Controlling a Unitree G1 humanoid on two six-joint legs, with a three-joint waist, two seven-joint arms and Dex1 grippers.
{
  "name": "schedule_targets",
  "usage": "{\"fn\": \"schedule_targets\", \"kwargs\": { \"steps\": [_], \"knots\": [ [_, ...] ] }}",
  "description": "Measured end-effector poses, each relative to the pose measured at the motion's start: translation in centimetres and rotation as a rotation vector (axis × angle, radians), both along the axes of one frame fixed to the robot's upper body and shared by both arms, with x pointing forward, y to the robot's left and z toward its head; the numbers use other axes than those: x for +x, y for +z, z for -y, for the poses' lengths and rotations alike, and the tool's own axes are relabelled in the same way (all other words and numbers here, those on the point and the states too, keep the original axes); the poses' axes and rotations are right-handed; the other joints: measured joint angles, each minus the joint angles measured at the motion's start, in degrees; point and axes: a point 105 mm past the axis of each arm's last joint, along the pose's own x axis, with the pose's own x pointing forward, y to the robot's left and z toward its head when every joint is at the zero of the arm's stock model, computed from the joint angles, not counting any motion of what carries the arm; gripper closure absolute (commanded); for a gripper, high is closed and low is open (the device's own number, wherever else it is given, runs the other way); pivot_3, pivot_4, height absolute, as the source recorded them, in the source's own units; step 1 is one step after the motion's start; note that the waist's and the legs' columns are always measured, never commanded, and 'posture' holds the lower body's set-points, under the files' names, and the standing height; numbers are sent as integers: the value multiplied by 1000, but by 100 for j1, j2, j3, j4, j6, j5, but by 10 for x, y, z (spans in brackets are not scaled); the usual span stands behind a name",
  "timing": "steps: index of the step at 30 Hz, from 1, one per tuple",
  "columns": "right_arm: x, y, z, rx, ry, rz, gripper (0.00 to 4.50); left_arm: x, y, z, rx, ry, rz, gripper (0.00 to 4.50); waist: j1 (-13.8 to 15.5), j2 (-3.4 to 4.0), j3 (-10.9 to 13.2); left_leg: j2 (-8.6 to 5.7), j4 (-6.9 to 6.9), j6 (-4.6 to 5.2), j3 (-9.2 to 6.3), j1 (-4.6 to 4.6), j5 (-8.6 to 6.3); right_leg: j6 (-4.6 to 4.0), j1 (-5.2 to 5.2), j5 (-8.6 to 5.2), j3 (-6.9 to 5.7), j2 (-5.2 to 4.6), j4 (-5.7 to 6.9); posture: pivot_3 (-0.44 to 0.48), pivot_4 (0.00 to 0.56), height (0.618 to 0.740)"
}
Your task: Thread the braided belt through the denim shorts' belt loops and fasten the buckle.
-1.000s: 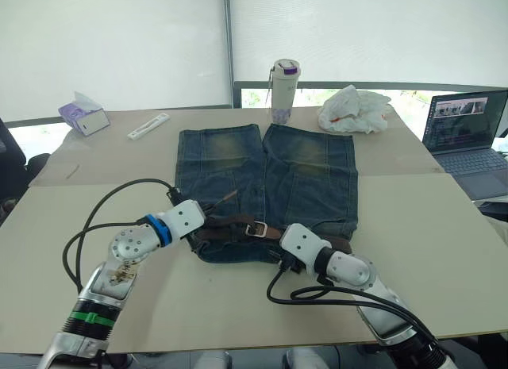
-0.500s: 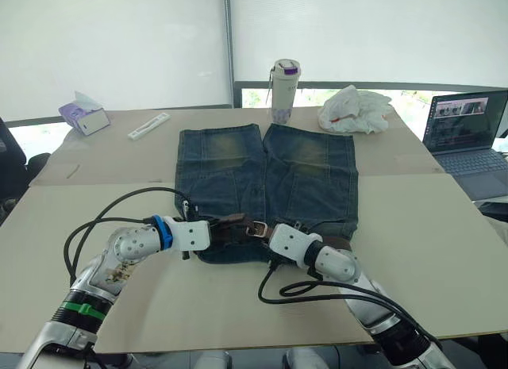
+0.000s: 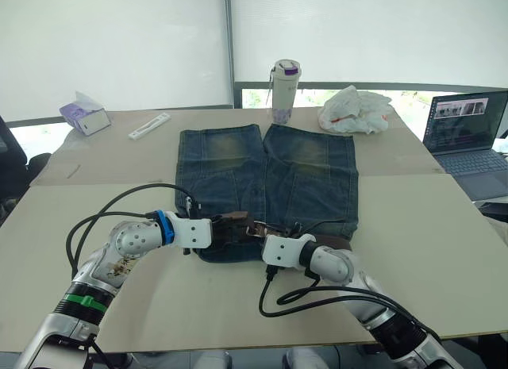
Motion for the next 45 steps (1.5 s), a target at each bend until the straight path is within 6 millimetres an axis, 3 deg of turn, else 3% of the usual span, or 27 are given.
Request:
{"fn": "schedule_targets", "kwargs": {
  "steps": [6,13,19,20,25,32,39,45],
  "knots": [
    [1,1,7,6,-57,12,2254,0,-1,-1,1,1,-4,4500,21,0,0,-2,3,0,-1,-4,0,0,0,0,0,-3,0,0,150,740],
    [-5,-3,20,157,-234,-191,2254,-1,-2,-1,-3,0,-7,4500,21,-1,-1,0,2,0,-8,-2,0,0,1,0,-1,-1,2,0,150,740],
    [-1,-3,20,151,-271,-193,2254,-1,-2,0,-7,-2,-7,4500,6,0,-1,0,1,0,-3,4,0,0,1,0,-1,1,3,0,150,740],
    [0,-3,20,150,-277,-189,2781,-1,-2,0,-7,-2,-7,4500,6,0,-1,0,1,0,-2,4,0,0,1,0,-1,1,3,0,150,740],
    [3,-6,24,129,-300,-156,4420,-1,-2,1,-12,-4,-7,4500,10,-1,-1,-1,3,0,-2,2,0,0,1,0,-1,-1,2,0,150,740],
    [9,-3,26,112,-307,-26,4480,2,2,12,-69,-15,-8,4500,15,-1,-1,-2,5,0,0,-5,0,0,-3,0,-1,-1,3,0,150,740],
    [14,17,24,88,-288,203,4481,11,18,24,-110,-16,-3,4500,-6,-1,-1,-1,5,0,2,-6,0,0,-5,0,-1,2,5,0,150,740],
    [17,29,29,22,-271,355,4481,17,28,25,73,-65,74,4500,7,-1,-1,-4,6,0,5,-8,0,0,-4,0,-1,1,2,0,150,740]
  ]
}}
